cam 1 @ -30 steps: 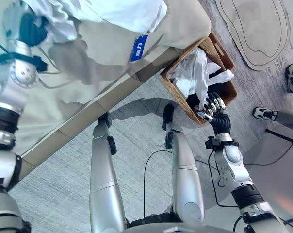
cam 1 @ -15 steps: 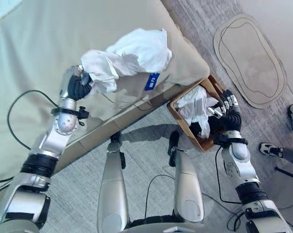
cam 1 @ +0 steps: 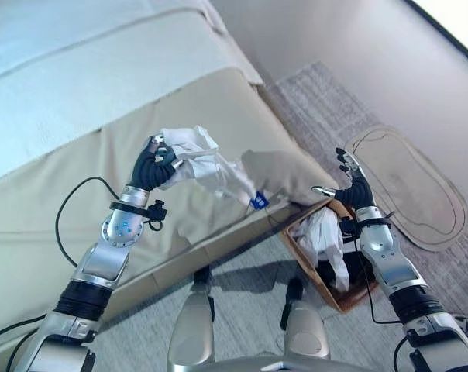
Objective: Pick up clothes into the bucket
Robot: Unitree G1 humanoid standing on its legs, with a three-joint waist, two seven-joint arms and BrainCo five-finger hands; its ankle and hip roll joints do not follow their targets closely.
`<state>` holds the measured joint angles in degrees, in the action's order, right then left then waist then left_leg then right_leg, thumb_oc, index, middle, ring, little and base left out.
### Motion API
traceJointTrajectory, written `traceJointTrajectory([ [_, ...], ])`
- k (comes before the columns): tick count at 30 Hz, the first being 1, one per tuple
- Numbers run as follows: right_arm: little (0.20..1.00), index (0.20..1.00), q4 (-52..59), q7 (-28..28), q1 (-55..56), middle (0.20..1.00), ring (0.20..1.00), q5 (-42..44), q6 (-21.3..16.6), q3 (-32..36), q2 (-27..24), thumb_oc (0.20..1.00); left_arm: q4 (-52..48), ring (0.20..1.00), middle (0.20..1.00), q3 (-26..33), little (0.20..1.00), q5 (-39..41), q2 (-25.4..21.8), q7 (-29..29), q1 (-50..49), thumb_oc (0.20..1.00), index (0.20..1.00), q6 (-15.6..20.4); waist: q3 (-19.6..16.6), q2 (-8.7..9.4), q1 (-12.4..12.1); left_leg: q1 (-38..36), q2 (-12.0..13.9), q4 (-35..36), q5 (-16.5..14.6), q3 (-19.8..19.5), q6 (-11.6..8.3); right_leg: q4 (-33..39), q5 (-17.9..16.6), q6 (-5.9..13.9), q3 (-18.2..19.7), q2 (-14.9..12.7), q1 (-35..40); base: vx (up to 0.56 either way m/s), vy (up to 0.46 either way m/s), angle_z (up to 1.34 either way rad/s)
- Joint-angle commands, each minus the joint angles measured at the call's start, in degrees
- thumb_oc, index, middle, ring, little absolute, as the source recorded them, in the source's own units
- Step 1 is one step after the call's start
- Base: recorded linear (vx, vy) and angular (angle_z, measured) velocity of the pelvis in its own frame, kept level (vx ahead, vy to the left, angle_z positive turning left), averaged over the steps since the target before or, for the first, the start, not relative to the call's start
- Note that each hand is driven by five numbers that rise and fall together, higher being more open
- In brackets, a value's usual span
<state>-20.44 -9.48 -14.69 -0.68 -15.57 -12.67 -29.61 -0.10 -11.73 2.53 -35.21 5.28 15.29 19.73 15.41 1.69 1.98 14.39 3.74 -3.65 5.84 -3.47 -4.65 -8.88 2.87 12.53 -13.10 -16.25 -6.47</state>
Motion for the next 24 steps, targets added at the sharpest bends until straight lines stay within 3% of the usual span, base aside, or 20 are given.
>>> traceJointTrajectory([
  [1, 1.000, 1.000, 0.8, 3.5, -3.3, 1.000, 1.000, -4.7, -0.6, -4.4, -0.2, 1.000, -6.4, 0.200, 0.200, -0.6, 0.200, 8.6, -0.6, -4.3, 4.4, 0.200, 0.200, 4.2, -3.8, 1.58, -0.5, -2.8, -1.2, 1.3, -1.9, 2.0, 1.52, 6.0, -9.1, -2.40, -1.8, 3.6, -2.8, 0.09, -0.048, -0.01],
  [11, 1.000, 1.000, 4.0, 9.5, -3.6, 1.000, 1.000, -3.7, -0.1, -12.0, 4.6, 1.000, -11.0, 0.200, 0.200, -6.8, 0.200, 19.4, 3.6, -10.9, 9.0, 0.200, 0.200, 0.5, -8.0, 0.18, -0.6, -9.2, -0.9, 3.7, -2.5, 2.3, 1.48, 7.5, -8.1, -2.65, -2.0, 4.3, 3.1, 0.10, -0.024, 0.02],
  [18, 1.000, 1.000, 3.8, 13.6, -3.2, 1.000, 1.000, 4.4, 0.8, -17.6, 11.5, 1.000, -11.0, 0.200, 0.200, -11.0, 0.200, 23.0, 7.1, -12.2, 11.0, 0.200, 0.200, -1.5, -10.3, -0.82, -0.4, -11.9, -0.8, 4.8, -3.0, 2.8, 1.38, 9.1, -7.8, -2.80, -2.0, 4.7, 5.8, 0.06, -0.006, -0.02],
  [24, 1.000, 1.000, 4.9, 16.5, -3.5, 1.000, 1.000, 9.4, 2.0, -20.7, 13.5, 1.000, -11.7, 0.200, 0.200, -12.9, 0.200, 24.6, 8.9, -12.8, 11.1, 0.200, 0.200, -2.3, -11.1, -0.97, -0.5, -12.4, -0.7, 5.2, -3.0, 2.8, 1.25, 9.7, -7.8, -2.85, -2.0, 4.8, 6.4, 0.01, -0.003, 0.00],
])
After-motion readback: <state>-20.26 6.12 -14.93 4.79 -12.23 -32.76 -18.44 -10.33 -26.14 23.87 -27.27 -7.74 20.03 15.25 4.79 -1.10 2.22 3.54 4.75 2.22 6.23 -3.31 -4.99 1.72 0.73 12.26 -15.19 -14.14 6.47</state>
